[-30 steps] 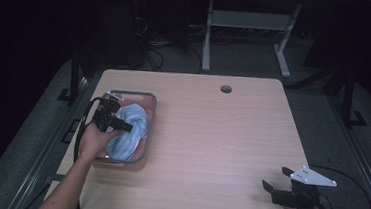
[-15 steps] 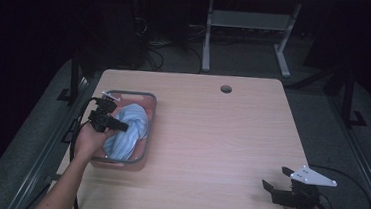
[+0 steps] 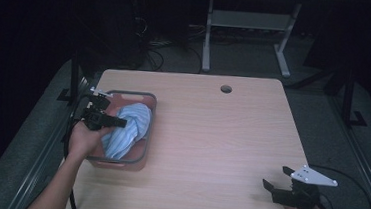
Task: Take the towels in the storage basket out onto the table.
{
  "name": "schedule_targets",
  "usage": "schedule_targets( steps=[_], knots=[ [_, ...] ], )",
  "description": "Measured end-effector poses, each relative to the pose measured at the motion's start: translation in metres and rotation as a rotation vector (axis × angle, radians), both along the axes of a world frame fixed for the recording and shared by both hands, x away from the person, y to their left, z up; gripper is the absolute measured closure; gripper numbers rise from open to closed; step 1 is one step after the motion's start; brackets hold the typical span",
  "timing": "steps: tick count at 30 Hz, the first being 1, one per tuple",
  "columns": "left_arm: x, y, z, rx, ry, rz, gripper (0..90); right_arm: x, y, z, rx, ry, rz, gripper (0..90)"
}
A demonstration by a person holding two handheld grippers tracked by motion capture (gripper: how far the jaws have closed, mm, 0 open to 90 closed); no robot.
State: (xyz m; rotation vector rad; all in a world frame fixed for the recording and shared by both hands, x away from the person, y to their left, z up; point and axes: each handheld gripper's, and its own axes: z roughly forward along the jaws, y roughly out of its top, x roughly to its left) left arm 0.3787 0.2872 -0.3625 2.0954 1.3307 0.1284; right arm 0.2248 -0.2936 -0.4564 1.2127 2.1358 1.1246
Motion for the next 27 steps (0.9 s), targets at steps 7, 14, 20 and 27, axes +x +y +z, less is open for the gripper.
schedule_targets(
  steps=[7, 14, 20, 27],
  knots=[
    [-0.003, 0.009, 0.009, -0.084, -0.038, 0.021, 76.3, 0.0, 0.0, 0.0, 0.001, -0.005, -0.002, 14.2],
    [-0.007, 0.015, 0.019, -0.099, -0.077, 0.032, 76.4, 0.001, 0.0, 0.0, 0.002, -0.002, -0.002, 14.2],
    [-0.012, 0.019, 0.031, -0.14, -0.126, 0.027, 76.8, 0.001, 0.0, 0.0, 0.001, -0.004, 0.0, 14.2],
    [-0.016, 0.021, 0.042, -0.161, -0.157, 0.022, 77.3, 0.001, 0.0, 0.001, 0.001, -0.006, -0.001, 14.2]
  ],
)
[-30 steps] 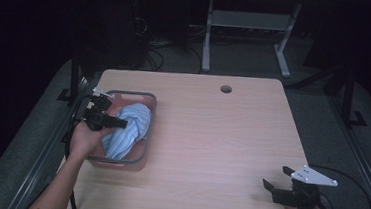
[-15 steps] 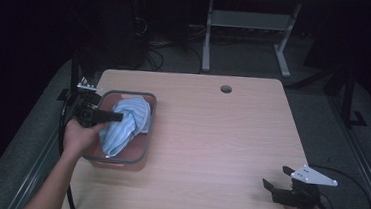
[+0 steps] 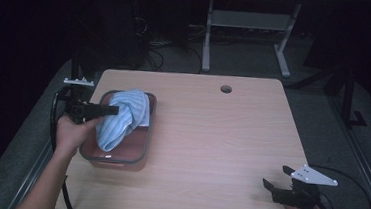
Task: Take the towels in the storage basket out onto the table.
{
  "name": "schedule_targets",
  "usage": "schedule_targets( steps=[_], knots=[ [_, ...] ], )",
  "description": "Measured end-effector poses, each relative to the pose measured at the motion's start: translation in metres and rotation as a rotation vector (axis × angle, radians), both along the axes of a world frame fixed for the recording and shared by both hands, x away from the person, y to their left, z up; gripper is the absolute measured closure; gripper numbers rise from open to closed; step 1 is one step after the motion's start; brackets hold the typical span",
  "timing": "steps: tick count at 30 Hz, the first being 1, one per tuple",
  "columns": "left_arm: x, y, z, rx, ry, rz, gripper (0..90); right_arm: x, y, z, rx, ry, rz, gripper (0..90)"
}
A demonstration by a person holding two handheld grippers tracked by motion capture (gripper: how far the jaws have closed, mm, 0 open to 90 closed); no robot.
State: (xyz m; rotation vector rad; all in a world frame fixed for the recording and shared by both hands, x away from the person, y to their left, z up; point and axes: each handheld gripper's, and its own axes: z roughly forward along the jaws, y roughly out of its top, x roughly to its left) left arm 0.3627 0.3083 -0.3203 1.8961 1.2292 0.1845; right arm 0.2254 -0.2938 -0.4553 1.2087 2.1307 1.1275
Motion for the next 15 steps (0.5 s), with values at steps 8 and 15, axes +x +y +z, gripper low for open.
schedule_targets(
  steps=[8, 15],
  knots=[
    [-0.005, 0.001, 0.014, -0.023, -0.033, -0.006, 77.3, 0.0, -0.001, 0.001, 0.005, -0.002, -0.004, 14.2],
    [-0.008, -0.005, 0.023, -0.032, -0.042, -0.039, 77.3, 0.0, -0.002, 0.001, 0.002, -0.007, -0.003, 14.2]
  ],
)
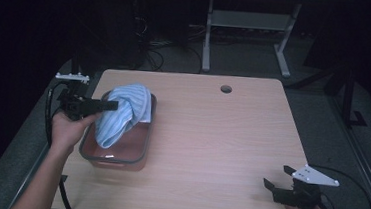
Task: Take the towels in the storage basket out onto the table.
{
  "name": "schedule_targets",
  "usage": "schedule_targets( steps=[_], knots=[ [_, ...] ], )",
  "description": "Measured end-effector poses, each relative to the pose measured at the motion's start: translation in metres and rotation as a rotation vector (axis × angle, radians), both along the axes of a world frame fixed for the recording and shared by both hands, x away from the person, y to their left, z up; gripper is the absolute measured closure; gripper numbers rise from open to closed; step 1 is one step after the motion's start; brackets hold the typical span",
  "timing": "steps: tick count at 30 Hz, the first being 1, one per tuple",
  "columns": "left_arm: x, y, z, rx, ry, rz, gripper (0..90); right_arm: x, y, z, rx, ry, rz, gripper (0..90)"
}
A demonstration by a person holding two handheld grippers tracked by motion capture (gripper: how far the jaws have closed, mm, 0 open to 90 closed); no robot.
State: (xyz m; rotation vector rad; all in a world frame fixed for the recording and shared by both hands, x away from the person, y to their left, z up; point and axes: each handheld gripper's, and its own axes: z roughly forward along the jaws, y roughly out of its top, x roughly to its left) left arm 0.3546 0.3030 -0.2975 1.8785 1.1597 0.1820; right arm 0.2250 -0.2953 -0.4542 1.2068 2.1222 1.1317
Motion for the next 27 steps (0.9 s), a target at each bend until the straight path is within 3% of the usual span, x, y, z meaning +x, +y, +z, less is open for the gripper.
schedule_targets(
  steps=[21, 27],
  knots=[
    [0.002, -0.037, 0.029, 0.0, -0.024, -0.091, 77.4, 0.0, -0.002, 0.001, 0.006, -0.008, 0.0, 14.2],
    [0.002, -0.047, 0.029, -0.004, -0.023, -0.114, 77.8, -0.001, -0.003, 0.001, 0.012, -0.005, -0.003, 14.2]
  ],
)
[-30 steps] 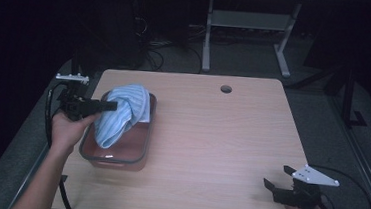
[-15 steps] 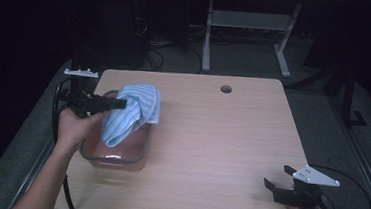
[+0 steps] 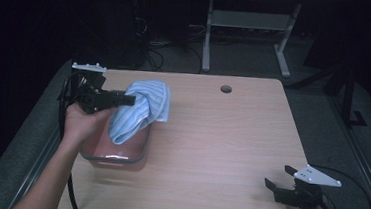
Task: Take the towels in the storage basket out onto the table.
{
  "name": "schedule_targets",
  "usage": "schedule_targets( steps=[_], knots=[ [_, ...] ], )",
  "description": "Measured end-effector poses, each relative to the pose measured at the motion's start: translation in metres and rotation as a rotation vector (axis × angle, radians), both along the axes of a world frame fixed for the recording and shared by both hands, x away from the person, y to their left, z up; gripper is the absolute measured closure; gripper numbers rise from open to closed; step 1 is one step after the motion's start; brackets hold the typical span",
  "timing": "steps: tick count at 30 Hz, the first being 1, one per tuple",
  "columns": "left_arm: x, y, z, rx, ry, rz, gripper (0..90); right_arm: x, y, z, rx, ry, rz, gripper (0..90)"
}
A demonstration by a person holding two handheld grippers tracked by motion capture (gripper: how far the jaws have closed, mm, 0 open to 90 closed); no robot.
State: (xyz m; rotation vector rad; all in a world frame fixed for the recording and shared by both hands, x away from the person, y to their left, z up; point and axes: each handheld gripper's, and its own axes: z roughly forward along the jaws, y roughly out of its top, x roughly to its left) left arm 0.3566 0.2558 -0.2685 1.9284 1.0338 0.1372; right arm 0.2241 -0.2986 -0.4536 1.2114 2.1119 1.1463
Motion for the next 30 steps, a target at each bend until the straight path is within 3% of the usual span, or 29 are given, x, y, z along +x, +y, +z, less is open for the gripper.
schedule_targets(
  steps=[5, 17, 30],
  knots=[
    [0.002, -0.011, -0.001, -0.004, 0.008, -0.02, 77.8, 0.0, 0.0, 0.0, -0.002, -0.001, 0.006, 14.1],
    [0.007, -0.039, 0.001, 0.04, 0.014, -0.066, 77.8, 0.002, 0.001, 0.0, -0.004, -0.003, 0.009, 14.2],
    [0.015, -0.075, -0.007, 0.073, 0.042, -0.114, 77.8, 0.003, 0.003, 0.002, 0.002, -0.009, 0.019, 14.2]
  ],
)
